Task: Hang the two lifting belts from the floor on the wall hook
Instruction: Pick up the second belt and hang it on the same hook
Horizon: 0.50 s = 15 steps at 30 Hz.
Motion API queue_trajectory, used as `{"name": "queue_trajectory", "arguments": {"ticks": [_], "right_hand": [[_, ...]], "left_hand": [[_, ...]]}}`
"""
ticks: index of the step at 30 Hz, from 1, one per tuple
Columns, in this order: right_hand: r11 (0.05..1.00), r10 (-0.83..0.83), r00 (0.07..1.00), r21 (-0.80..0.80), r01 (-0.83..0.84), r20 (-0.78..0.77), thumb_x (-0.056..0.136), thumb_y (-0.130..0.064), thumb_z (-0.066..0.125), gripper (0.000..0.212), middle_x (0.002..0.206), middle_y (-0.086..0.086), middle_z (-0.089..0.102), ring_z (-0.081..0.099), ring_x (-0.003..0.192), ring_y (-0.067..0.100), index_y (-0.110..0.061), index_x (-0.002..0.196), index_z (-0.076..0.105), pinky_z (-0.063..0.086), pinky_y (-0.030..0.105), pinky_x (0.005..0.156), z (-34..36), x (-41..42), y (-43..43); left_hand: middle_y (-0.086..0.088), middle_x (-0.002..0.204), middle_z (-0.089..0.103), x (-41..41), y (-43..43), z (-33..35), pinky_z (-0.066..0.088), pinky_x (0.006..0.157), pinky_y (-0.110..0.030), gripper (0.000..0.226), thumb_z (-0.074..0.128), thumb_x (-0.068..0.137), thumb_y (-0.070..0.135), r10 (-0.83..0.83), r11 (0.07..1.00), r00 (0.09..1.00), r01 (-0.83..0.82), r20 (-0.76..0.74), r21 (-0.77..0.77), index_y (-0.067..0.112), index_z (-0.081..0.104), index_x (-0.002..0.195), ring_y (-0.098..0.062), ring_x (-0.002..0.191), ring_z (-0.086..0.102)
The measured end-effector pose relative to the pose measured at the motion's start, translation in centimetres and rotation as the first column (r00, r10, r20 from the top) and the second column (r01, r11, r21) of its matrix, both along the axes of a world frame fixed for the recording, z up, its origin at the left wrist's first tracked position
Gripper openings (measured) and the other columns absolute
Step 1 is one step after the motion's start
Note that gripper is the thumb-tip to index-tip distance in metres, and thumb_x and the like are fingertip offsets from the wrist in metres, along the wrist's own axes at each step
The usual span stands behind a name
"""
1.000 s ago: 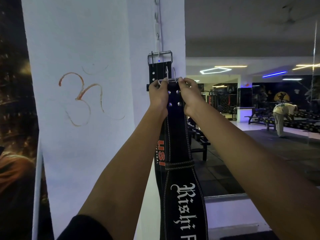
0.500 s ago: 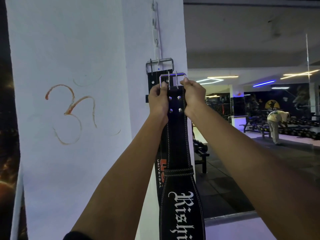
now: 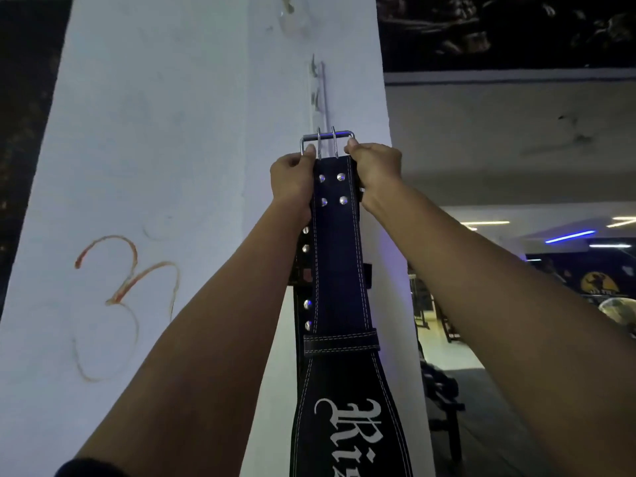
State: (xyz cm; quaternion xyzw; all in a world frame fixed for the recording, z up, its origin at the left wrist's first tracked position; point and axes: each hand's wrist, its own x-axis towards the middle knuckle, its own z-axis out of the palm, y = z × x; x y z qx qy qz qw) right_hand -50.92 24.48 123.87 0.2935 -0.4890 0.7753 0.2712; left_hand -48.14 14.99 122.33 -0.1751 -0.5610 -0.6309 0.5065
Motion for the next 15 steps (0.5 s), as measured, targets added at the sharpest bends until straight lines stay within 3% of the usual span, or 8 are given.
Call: {"name": "queue_trajectory", "arguments": {"ticks": [3, 5, 8, 10, 13, 15], "right_hand": [[1.0, -0.006, 1.0, -0.024, 0.005, -0.006, 0.083, -0.02, 0.066, 0.021, 0.082, 0.01, 0.064, 0.057, 0.075, 0.026, -0.01, 0.066, 0.061, 0.053, 0.038, 0.074, 2.6, -1.4, -0.5], [1.0, -0.014, 1.0, -0.028, 0.014, -0.01, 0.082, -0.019, 0.068, 0.018, 0.081, 0.012, 0.065, 0.058, 0.075, 0.026, -0.007, 0.071, 0.062, 0.055, 0.04, 0.076, 4.1, -2.2, -0.8], [1.0, -0.005, 1.0, -0.022, 0.005, -0.007, 0.083, -0.02, 0.068, 0.021, 0.075, 0.011, 0.062, 0.058, 0.073, 0.025, -0.005, 0.071, 0.058, 0.057, 0.042, 0.077, 5.7, -2.9, -1.1], [1.0, 0.005, 1.0, -0.026, -0.005, -0.009, 0.083, -0.019, 0.068, 0.025, 0.075, 0.011, 0.061, 0.059, 0.074, 0.026, -0.006, 0.068, 0.052, 0.056, 0.04, 0.075, 6.3, -3.4, -1.3], [1.0, 0.025, 1.0, -0.017, -0.025, 0.005, 0.081, -0.017, 0.069, 0.019, 0.105, 0.018, 0.068, 0.067, 0.094, 0.032, -0.003, 0.088, 0.058, 0.056, 0.045, 0.085, 6.6, -4.1, -1.4], [0.999, 0.043, 0.999, 0.0, -0.043, 0.017, 0.08, -0.015, 0.07, 0.028, 0.117, 0.019, 0.066, 0.065, 0.102, 0.034, -0.001, 0.101, 0.059, 0.055, 0.048, 0.088, 6.7, -4.3, -1.4]], "left_hand": [[0.001, 0.049, 0.031, -1.5, -0.1, 2.6, 0.032, 0.056, -0.03, 0.051, 0.057, 0.091, 0.023, 0.083, 0.997, 0.996, -0.083, -0.023, 0.009, 0.017, 0.03, 0.048, -0.018, 0.049, 0.03], [-0.002, 0.052, 0.036, -2.1, -0.1, 4.2, 0.036, 0.056, -0.029, 0.047, 0.056, 0.091, 0.022, 0.112, 0.993, 0.994, -0.111, -0.011, 0.034, 0.014, 0.036, 0.049, -0.02, 0.05, 0.036], [-0.008, 0.065, 0.053, -2.8, -0.4, 6.2, 0.044, 0.048, -0.025, 0.025, 0.057, 0.091, 0.02, 0.111, 0.989, 0.994, -0.111, 0.006, 0.093, 0.003, 0.056, 0.073, -0.021, 0.05, 0.05], [-0.013, 0.077, 0.059, -3.5, -0.7, 7.1, 0.042, 0.041, -0.024, 0.02, 0.059, 0.088, 0.018, 0.093, 0.988, 0.996, -0.093, 0.002, 0.121, -0.002, 0.058, 0.09, -0.022, 0.051, 0.054], [-0.022, 0.096, 0.066, -4.4, -1.1, 7.5, 0.048, 0.05, -0.032, 0.031, 0.063, 0.082, 0.016, 0.114, 0.984, 0.993, -0.115, 0.013, 0.138, -0.008, 0.06, 0.102, -0.03, 0.066, 0.061], [-0.021, 0.098, 0.066, -4.4, -1.3, 7.4, 0.057, 0.062, -0.041, 0.021, 0.063, 0.078, 0.011, 0.111, 0.982, 0.994, -0.111, 0.006, 0.155, -0.005, 0.058, 0.091, -0.034, 0.077, 0.066]]}}
